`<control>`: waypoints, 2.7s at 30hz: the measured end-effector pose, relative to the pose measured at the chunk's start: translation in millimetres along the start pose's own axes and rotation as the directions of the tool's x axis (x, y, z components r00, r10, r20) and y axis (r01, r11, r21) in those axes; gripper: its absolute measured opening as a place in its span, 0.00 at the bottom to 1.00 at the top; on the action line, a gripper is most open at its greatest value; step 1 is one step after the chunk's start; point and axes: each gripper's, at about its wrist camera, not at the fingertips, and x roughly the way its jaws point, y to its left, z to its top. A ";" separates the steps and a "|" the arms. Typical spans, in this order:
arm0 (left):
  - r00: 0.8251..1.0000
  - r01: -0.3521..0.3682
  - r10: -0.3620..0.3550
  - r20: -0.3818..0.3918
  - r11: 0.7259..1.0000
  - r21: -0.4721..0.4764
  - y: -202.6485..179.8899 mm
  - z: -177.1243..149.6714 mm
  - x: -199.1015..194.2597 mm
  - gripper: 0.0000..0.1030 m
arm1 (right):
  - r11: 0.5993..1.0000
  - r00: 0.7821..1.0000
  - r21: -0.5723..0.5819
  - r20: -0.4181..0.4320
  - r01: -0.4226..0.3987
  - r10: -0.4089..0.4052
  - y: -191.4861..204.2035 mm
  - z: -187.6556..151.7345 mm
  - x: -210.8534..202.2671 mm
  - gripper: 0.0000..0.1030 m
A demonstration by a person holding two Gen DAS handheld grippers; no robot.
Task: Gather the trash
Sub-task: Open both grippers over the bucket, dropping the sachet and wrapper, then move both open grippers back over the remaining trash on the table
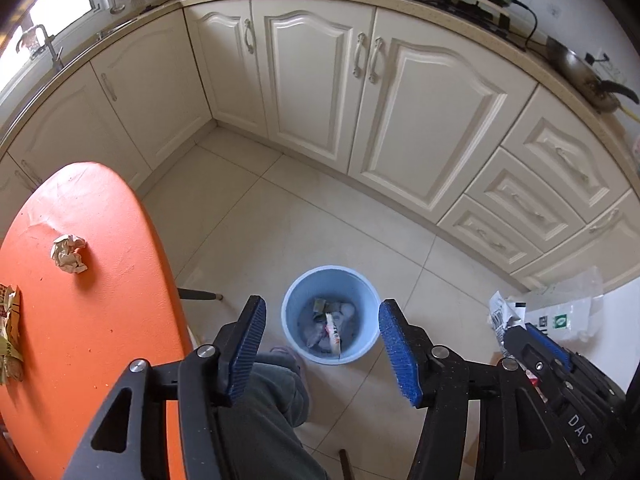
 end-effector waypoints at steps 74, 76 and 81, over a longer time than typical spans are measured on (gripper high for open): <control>0.970 -0.078 0.210 0.118 0.738 -0.670 383.6 -292.2 -226.2 0.53 | 0.792 0.953 -0.562 -0.293 -0.240 0.081 430.5 -150.8 54.3 0.83; 0.969 -0.079 0.218 0.118 0.720 -0.690 396.7 -299.5 -230.5 0.53 | 0.771 0.950 -0.590 -0.305 -0.239 0.061 449.9 -157.5 63.8 0.80; 0.965 -0.082 0.239 0.112 0.675 -0.733 425.4 -314.1 -239.2 0.53 | 0.760 0.930 -0.601 -0.368 -0.248 0.012 478.9 -166.7 93.7 0.71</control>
